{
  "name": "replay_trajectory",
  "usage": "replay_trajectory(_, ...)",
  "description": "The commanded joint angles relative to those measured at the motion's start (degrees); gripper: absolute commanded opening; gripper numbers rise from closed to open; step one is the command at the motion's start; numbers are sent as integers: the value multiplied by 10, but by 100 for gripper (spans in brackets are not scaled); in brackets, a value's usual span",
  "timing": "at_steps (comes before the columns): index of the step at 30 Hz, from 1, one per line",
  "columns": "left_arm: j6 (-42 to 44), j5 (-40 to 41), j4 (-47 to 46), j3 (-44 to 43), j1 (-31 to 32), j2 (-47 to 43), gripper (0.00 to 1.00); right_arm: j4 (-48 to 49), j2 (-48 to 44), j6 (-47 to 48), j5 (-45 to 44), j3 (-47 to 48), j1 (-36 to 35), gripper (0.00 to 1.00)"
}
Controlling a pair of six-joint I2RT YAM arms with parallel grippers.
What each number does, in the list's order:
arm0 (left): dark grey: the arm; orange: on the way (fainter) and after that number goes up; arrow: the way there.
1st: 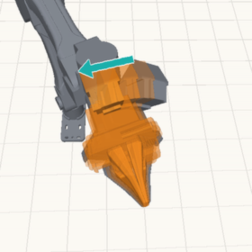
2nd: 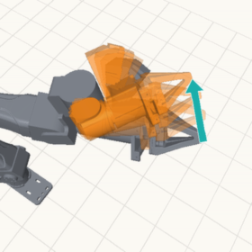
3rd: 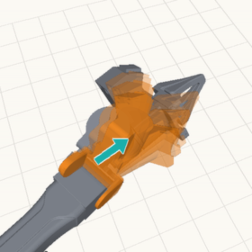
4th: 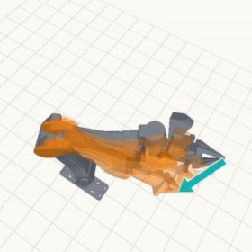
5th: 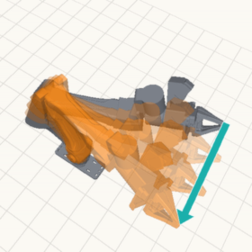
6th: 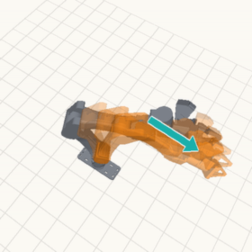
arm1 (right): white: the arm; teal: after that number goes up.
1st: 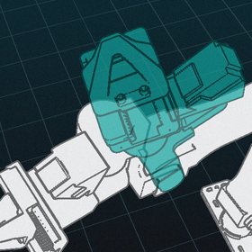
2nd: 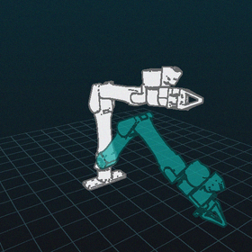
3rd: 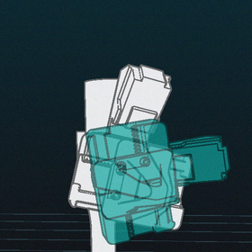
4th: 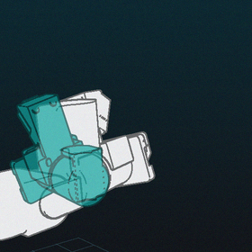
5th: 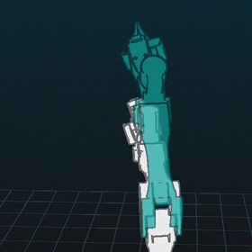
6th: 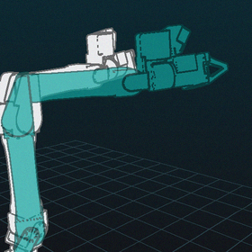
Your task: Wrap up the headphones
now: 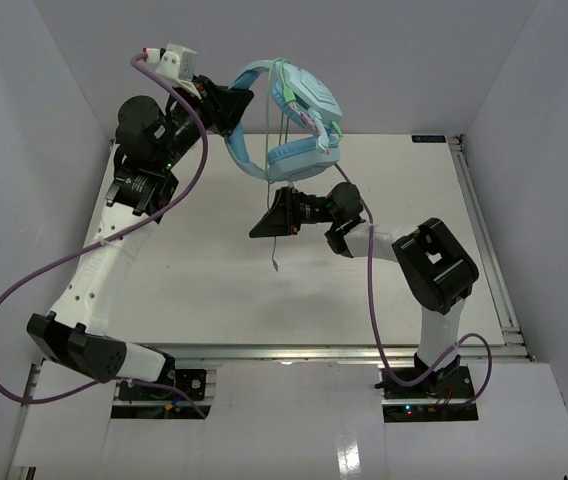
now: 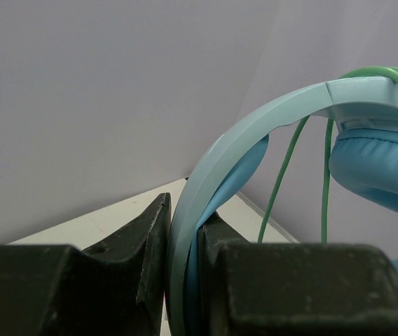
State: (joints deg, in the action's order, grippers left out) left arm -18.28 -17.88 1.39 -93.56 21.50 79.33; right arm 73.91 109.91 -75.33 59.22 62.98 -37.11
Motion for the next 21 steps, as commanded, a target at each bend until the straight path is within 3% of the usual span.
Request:
replay_trajectory(1, -4, 81, -20, -30, -1, 1, 0, 283, -55, 0, -21, -21, -17, 34)
replay_trajectory(7, 8, 134, -21, -58, -1, 19, 0, 267, -105, 52, -29, -70, -33, 33)
replay_trajectory(13, 6, 190, -34, -63, -1, 37, 0, 187, -167, 137, -47, -136, -37, 33)
replay_trajectory(21, 4, 234, -56, -55, -1, 47, 0, 146, -213, 181, -61, -161, -41, 33)
